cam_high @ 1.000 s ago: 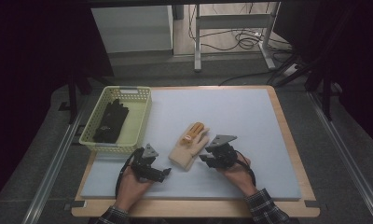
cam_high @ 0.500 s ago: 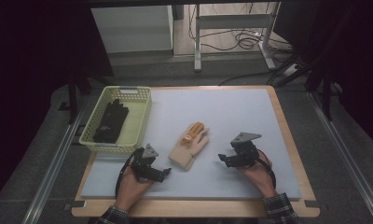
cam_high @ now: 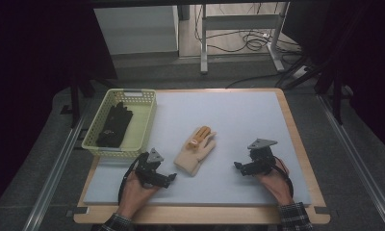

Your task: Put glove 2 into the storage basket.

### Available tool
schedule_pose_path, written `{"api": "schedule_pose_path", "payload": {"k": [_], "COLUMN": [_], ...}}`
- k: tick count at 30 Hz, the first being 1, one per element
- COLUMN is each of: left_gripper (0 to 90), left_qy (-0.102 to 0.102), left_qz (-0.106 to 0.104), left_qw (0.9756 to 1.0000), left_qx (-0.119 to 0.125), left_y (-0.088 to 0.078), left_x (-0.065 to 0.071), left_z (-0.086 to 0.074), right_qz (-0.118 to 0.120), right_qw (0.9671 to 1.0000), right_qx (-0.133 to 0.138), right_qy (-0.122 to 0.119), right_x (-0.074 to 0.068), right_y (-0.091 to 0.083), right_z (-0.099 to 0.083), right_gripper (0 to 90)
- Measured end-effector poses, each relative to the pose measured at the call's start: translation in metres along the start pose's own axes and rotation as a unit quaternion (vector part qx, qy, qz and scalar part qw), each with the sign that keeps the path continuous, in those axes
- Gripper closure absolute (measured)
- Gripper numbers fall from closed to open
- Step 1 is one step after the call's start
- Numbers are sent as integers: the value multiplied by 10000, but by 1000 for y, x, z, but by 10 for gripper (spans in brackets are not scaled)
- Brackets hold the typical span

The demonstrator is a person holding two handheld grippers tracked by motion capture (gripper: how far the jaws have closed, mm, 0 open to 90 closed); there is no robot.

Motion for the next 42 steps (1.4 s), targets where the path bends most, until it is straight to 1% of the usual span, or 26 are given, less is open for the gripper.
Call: {"api": "schedule_pose_path", "payload": {"k": [7, 11, 13, 19, 22, 25, 26, 28, 33, 35, 39, 41, 42], "left_gripper": [13, 12, 12, 14, 18, 24, 19, 12, 0, 0, 0, 0, 0], "left_qy": [-4, -21, -20, -26, -18, -51, -54, -55, 30, 1, -36, -28, 13], "left_qz": [1, -14, -11, -24, -32, -51, -65, -161, -341, -429, -570, -588, -588], "left_qw": [10000, 10000, 10000, 10000, 10000, 9999, 9999, 9999, 9994, 9991, 9982, 9982, 9982], "left_qx": [-12, -4, -2, 2, -25, -87, -67, -22, 15, 50, 158, 150, 113], "left_y": [0, 0, 0, 0, 0, -1, -2, -4, -10, -13, -18, -17, -16], "left_x": [0, 0, 0, 0, -1, -1, -1, 1, 7, 8, 6, 6, 6], "left_z": [0, 0, 0, 0, 1, 3, 4, 8, 20, 25, 40, 51, 55], "right_qz": [-8, -37, 14, 24, 24, 22, 20, 19, 11, 8, 4, 3, 5], "right_qw": [10000, 10000, 10000, 10000, 10000, 10000, 10000, 10000, 10000, 10000, 10000, 10000, 10000], "right_qx": [-5, 53, 25, 20, 14, 13, 12, 13, 21, 22, 23, 24, 23], "right_qy": [-10, -72, -18, -15, -19, -22, -20, -19, -17, -18, -18, -17, -16], "right_x": [-1, -2, -1, 0, 0, 0, 0, 0, -1, -1, -1, -1, 0], "right_y": [0, 0, 1, 1, 1, 1, 1, 1, 1, 1, 1, 1, 1], "right_z": [-1, -1, -1, -1, -1, -1, -1, -1, -1, -1, -1, -1, -1], "right_gripper": [59, 60, 59, 58, 58, 58, 58, 58, 57, 57, 57, 57, 57]}}
Point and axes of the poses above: each handheld gripper's, and its own axes: y roughly forward along the jaws, z roughly out of its top, x roughly to its right, the point moved 4 cm from there along y, roughly forward along the jaws, and after that the axes turned 11 degrees about y, right-handed, at the moved point
